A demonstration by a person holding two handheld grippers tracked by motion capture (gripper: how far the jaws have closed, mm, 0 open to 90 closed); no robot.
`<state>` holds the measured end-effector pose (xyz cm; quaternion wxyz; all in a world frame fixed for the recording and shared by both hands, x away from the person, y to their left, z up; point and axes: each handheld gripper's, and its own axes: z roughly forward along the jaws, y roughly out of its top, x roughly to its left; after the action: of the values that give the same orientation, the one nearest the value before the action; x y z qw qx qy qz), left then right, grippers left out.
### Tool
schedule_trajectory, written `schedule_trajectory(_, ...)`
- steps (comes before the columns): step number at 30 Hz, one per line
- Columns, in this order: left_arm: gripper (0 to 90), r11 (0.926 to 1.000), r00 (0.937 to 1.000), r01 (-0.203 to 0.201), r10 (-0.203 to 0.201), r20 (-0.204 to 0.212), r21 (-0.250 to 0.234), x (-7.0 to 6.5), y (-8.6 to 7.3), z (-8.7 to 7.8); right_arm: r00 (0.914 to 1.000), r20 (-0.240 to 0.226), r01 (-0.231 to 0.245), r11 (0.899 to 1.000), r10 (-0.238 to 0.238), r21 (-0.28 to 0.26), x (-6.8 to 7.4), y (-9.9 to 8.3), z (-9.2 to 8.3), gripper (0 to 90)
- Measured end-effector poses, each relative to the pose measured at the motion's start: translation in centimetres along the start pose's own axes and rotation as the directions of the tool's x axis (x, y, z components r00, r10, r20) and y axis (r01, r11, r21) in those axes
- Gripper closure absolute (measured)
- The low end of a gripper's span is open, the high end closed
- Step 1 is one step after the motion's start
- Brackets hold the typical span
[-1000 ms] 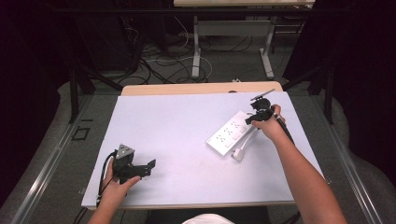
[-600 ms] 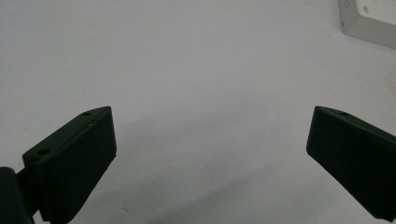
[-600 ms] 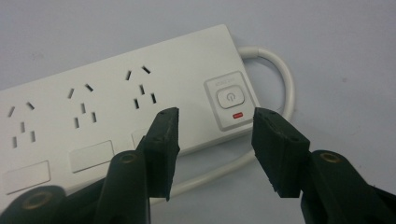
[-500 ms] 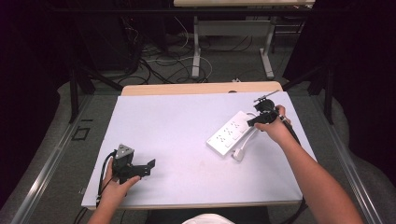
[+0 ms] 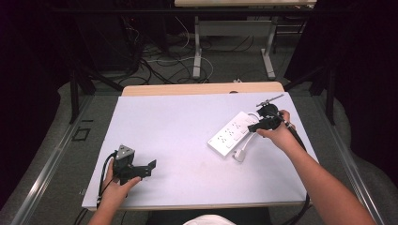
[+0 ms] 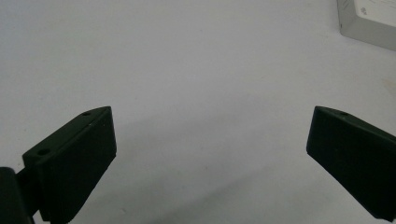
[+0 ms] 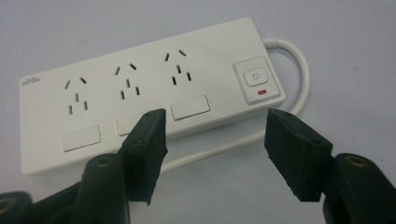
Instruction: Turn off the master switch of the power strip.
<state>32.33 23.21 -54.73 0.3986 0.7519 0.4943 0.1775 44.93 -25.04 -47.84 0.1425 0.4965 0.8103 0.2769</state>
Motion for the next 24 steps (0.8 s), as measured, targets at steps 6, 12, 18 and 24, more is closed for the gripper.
schedule_trajectory(6, 1.5, 1.0, 1.0, -0.001, 0.001, -0.001, 0.0, 0.0, 0.0, 0.0, 0.9998, 0.002, 0.018, 1.0, -0.018, -0.017, 0.5, -0.7, -0.8, 31.5)
schedule_trajectory(12, 1.5, 1.0, 1.0, 0.005, -0.005, 0.0, -0.007, -0.1, 0.0, 0.0, 0.9995, 0.012, 0.03, 0.998, -0.029, -0.049, 0.7, -1.6, -1.8, 25.2)
schedule_trajectory(18, 1.4, 0.9999, 0.9999, 0.01, -0.01, 0.004, -0.004, -0.1, 0.0, -0.1, 0.9998, 0.003, 0.021, 0.997, -0.021, -0.08, 0.6, -2.6, -2.7, 18.6)
schedule_trajectory(24, 1.4, 1.0, 1.0, 0.006, -0.006, 0.003, -0.005, -0.1, 0.0, -0.1, 1.0, -0.004, 0.0, 0.995, -0.001, -0.096, 0.4, -3.7, -3.5, 15.3)
